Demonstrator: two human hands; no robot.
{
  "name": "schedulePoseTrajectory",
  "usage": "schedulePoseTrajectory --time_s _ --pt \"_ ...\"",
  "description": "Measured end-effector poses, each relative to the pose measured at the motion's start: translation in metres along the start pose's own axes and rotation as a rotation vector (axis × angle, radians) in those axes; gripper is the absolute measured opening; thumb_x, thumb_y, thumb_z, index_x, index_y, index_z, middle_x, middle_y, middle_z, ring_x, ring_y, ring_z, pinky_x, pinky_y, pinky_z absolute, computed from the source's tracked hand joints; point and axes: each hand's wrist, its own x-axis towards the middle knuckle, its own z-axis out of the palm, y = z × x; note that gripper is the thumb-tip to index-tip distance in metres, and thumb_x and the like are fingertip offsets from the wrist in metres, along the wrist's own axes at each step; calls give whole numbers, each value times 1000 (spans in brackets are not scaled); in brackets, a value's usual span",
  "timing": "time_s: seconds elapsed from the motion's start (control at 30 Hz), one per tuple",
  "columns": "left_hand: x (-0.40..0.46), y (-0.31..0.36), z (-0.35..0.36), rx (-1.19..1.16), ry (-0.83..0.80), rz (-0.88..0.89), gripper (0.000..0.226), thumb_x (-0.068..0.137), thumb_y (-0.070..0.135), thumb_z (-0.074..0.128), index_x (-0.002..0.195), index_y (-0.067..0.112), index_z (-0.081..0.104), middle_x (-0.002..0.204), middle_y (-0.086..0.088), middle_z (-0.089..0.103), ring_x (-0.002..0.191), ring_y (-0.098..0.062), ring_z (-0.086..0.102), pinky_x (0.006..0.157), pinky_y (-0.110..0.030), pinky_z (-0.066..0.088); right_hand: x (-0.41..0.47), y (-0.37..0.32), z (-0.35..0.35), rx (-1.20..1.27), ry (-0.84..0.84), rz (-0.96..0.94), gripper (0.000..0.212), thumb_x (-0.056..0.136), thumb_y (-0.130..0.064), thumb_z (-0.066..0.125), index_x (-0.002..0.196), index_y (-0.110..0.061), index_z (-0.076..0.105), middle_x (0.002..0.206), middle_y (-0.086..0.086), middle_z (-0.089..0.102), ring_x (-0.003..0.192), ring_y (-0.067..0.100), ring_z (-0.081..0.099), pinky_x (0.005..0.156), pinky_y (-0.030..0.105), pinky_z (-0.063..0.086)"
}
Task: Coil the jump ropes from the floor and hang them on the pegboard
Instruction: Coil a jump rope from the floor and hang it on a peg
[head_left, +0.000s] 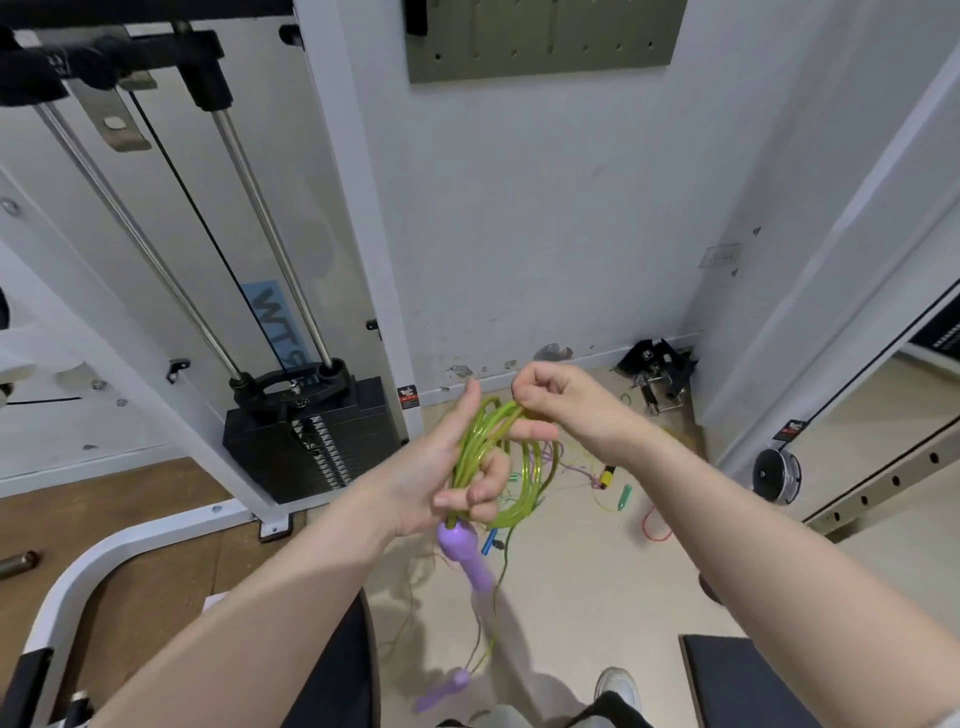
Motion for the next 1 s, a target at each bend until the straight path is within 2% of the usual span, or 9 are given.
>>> schedulePoseTrajectory --time_s 0.13,0.2,0.3,0.4,0.53,0.63,0.8,0.9,1.0 --pt "0 -2 -11 -264 -255 51 64 78 54 60 125 10 58 49 -2 55 23 0 30 41 -16 42 -1 28 10 82 57 69 37 93 -31 50 89 4 63 77 -1 65 74 10 55 72 23 41" --pt "1 0 -17 -436 -425 170 54 93 33 52 139 7 41 77 -13 66 33 -7 34 55 -21 51 -5 38 15 29 87 146 52 94 -40 44 93 8 61 77 10 60 70 15 52 67 26 40" --pt "2 19 -16 -397 -102 377 67 86 18 66 143 8 32 83 -16 66 39 -9 31 73 -31 58 -20 58 19 -109 45 271 53 102 -31 28 65 -7 56 59 2 54 52 5 46 60 20 36" --pt "13 27 -24 -407 138 495 91 49 20 90 129 20 47 84 -3 73 45 -3 60 53 -22 57 -33 65 18 -142 39 329 46 102 -28 29 63 -15 50 54 -4 47 49 5 41 58 19 34" --pt "32 30 -26 -328 432 549 56 95 10 44 144 28 27 132 -12 49 96 -27 67 70 -37 59 -31 48 18 -231 -28 317 31 101 -20 32 79 -15 54 55 2 40 43 12 37 47 25 38" --pt "45 16 -47 130 705 449 65 97 14 47 148 34 12 151 -2 26 125 -20 45 101 -48 42 -33 17 24 -510 -378 427 26 98 -32 40 101 -15 59 58 2 50 38 13 42 46 21 41" --pt "49 -18 -57 808 589 218 71 92 38 53 146 43 8 114 4 53 80 3 55 84 -28 48 -32 -25 27 -887 -434 201 17 86 -26 63 84 -10 60 57 -2 51 47 10 52 51 16 40" --pt "36 -19 -27 599 333 45 62 85 64 30 137 32 34 96 -23 66 29 -9 46 74 -45 57 -26 -36 7 -683 -25 -41 19 76 -20 75 67 -18 59 51 -8 50 43 4 46 49 16 36" --pt "24 -8 -10 221 -8 -67 100 64 84 3 124 21 52 70 -26 67 20 -6 29 52 -28 55 -23 -34 -10 -415 114 -83 28 71 -15 79 61 -19 53 51 -5 51 48 8 44 49 22 35"
